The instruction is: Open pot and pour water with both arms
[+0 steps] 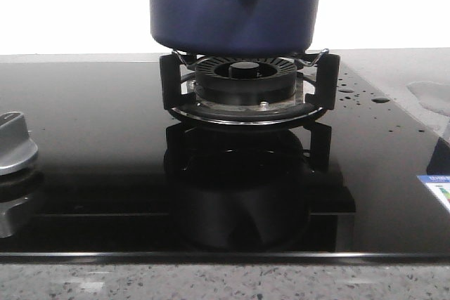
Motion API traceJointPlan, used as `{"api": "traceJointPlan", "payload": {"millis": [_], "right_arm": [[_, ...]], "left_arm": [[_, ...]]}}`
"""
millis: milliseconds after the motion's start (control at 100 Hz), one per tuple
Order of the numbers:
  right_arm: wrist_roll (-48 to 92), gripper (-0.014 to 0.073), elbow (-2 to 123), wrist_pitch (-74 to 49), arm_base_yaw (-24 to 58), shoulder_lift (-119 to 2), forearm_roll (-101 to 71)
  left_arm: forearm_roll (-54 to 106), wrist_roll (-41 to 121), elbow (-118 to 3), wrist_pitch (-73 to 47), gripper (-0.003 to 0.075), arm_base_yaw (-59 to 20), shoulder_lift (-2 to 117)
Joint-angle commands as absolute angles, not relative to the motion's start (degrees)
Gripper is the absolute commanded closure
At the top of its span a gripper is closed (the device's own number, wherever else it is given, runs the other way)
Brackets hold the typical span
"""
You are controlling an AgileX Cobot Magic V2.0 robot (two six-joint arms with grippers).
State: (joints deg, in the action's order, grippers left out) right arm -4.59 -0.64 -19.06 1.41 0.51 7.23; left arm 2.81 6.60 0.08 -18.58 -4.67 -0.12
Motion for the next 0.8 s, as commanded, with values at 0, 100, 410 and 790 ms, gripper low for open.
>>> {"api": "traceJointPlan", "payload": {"millis": [0,100,410,790], "right_arm": [[-4.0,0.0657,-2.21,-18.05,1.11,1.66,7.29],[-4.0,0.0657,-2.21,-18.18,1.11,1.66,8.51],[-4.0,0.0657,-2.21,-15.99,1.11,1.66,27.2],[-4.19,0.0657,-2.21,5.43,1.11,1.66,27.52]], "left_arm": [[3.38,5.84,2.69,-15.75,0.0741,-4.56,-1.94],[3.38,5.84,2.69,-15.75,0.0741,-4.56,-1.94],[3.03,5.84,2.69,-15.75,0.0741,-4.56,-1.94],[2.03,5.84,2.69,-15.75,0.0741,-4.56,-1.94]]}}
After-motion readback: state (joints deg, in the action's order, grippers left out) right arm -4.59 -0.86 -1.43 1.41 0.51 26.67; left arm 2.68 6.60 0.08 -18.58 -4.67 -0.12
